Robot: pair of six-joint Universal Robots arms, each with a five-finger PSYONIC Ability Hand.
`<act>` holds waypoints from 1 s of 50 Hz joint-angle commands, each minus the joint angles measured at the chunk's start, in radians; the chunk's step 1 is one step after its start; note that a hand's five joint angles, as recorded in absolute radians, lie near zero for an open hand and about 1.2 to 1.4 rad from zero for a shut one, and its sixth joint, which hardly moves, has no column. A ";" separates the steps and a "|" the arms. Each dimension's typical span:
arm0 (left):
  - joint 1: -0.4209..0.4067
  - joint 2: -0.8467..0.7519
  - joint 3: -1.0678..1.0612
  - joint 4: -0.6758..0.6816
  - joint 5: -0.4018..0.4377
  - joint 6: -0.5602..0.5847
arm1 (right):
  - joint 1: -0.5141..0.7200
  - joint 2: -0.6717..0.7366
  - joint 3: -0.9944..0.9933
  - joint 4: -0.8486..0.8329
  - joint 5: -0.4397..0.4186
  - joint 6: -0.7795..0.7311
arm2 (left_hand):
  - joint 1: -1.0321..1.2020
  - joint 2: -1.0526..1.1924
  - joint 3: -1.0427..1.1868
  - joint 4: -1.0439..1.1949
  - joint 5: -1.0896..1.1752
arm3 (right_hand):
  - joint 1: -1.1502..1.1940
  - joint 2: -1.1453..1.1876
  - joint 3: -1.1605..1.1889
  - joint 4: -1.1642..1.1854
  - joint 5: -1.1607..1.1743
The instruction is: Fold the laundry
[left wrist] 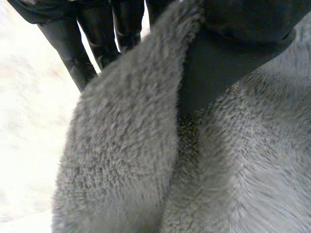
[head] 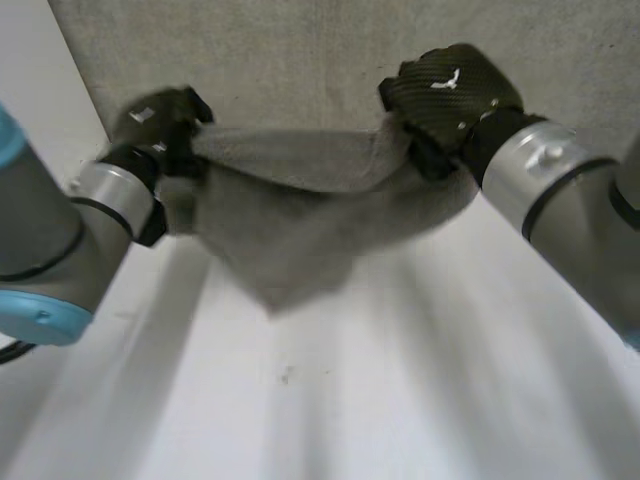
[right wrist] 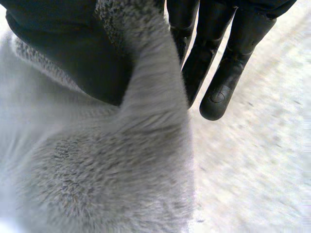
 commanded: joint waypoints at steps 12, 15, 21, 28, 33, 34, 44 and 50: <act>-0.315 0.214 -0.429 -0.078 -0.060 -0.001 | 0.036 0.250 -0.194 -0.007 0.059 -0.091 | -0.017 -0.057 -0.055 -0.059 -0.045 | 0.432 0.220 0.209 0.203 0.243; -0.328 0.166 -0.425 -0.079 -0.063 0.002 | 0.043 0.250 -0.165 -0.009 0.045 -0.091 | -0.271 -0.312 -0.310 -0.314 -0.300 | 0.432 0.220 0.209 0.203 0.243; -0.316 0.077 -0.382 -0.113 -0.061 0.002 | 0.040 0.239 -0.065 -0.007 0.030 -0.103 | -0.812 -0.852 -0.850 -0.854 -0.840 | 0.432 0.220 0.209 0.203 0.243; -0.173 0.087 -0.339 -0.130 -0.053 0.011 | 0.037 0.164 0.008 -0.012 0.022 -0.105 | -0.950 -0.990 -0.988 -0.992 -0.978 | 0.432 0.220 0.209 0.203 0.243; -0.092 0.088 -0.291 -0.118 -0.046 0.010 | 0.039 0.102 0.034 -0.012 -0.021 -0.106 | -0.958 -0.999 -0.997 -1.001 -0.987 | 0.432 0.220 0.209 0.203 0.243; -0.092 0.088 -0.291 -0.118 -0.046 0.010 | 0.039 0.101 0.035 -0.012 -0.021 -0.106 | -0.958 -0.999 -0.997 -1.001 -0.987 | 0.432 0.220 0.209 0.203 0.243; -0.064 -0.080 -0.100 -0.119 0.207 0.002 | 0.040 -0.112 0.068 -0.021 -0.214 -0.103 | -0.941 -0.981 -0.979 -0.983 -0.969 | 0.432 0.220 0.209 0.203 0.243; -0.063 -0.169 -0.023 -0.133 0.359 0.008 | 0.039 -0.192 0.059 -0.036 -0.271 -0.102 | -0.929 -0.970 -0.967 -0.972 -0.958 | 0.432 0.220 0.209 0.203 0.243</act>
